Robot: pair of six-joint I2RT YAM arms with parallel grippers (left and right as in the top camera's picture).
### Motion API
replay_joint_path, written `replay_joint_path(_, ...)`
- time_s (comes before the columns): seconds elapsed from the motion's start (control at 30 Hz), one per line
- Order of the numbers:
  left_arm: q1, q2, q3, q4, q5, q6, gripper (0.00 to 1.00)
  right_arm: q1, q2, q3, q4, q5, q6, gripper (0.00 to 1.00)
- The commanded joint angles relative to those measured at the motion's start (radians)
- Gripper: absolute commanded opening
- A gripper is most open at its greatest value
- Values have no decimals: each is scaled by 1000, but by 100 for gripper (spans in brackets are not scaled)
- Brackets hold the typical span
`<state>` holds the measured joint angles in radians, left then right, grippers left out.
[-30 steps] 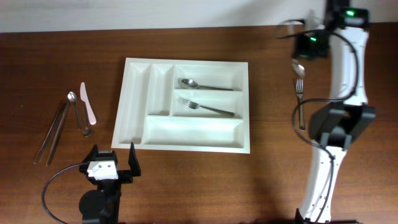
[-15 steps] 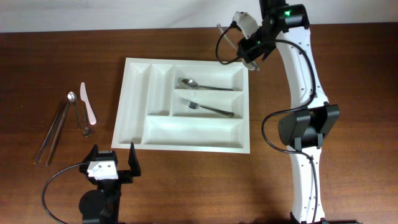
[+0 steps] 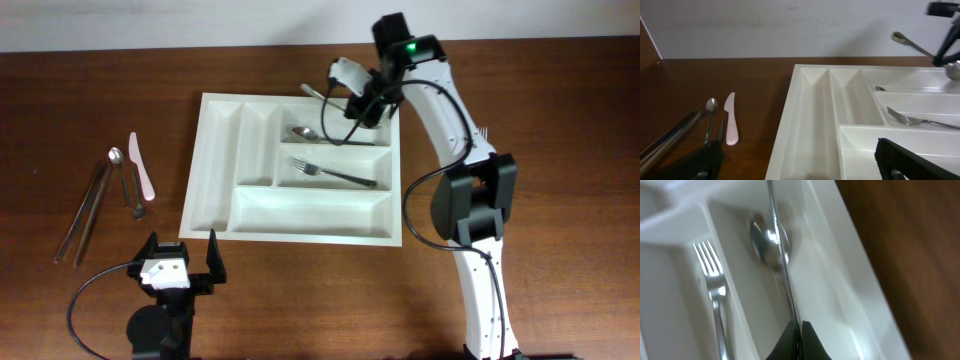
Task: Pack container
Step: 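Carry the spoon with the right gripper over the tray's upper compartment, then open the right gripper to drop the spoon beside the first spoon, then move the right gripper back over the metal fork and lower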
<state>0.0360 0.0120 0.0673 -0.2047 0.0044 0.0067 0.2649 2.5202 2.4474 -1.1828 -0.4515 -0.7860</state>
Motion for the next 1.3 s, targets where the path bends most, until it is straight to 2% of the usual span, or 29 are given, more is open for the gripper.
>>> replay_joint_path(0.0,6,-6,-6,3,8,8,99,24,-10,-2,27,-10,-16,4)
replay_joint_path(0.03,6,-6,-6,2,8,8,99,26,-10,-2,34,6,-1,6)
replay_joint_path(0.1,6,-6,-6,2,8,8,99,26,-10,-2,45,43,41,26)
replay_joint_path(0.3,6,-6,-6,2,8,8,99,-2,-10,-2,47,64,99,35)
replay_joint_path(0.43,6,-6,-6,3,8,8,99,-28,-10,5,47,64,210,36)
replay_joint_path(0.6,6,-6,-6,2,8,8,99,-93,-17,62,30,64,542,39)
replay_joint_path(0.73,6,-6,-6,3,8,8,99,-178,-31,122,-62,71,742,35)
replay_joint_path(0.77,6,-6,-6,2,8,8,99,-205,-34,135,-104,71,762,35)
replay_joint_path(0.87,6,-6,-6,2,8,8,99,-272,-38,146,-222,126,761,49)
replay_joint_path(1.03,6,-6,-6,2,8,8,99,-337,-38,146,-402,455,761,47)
replay_joint_path(1.27,6,-6,-6,2,8,8,99,-382,-38,143,-445,537,814,42)
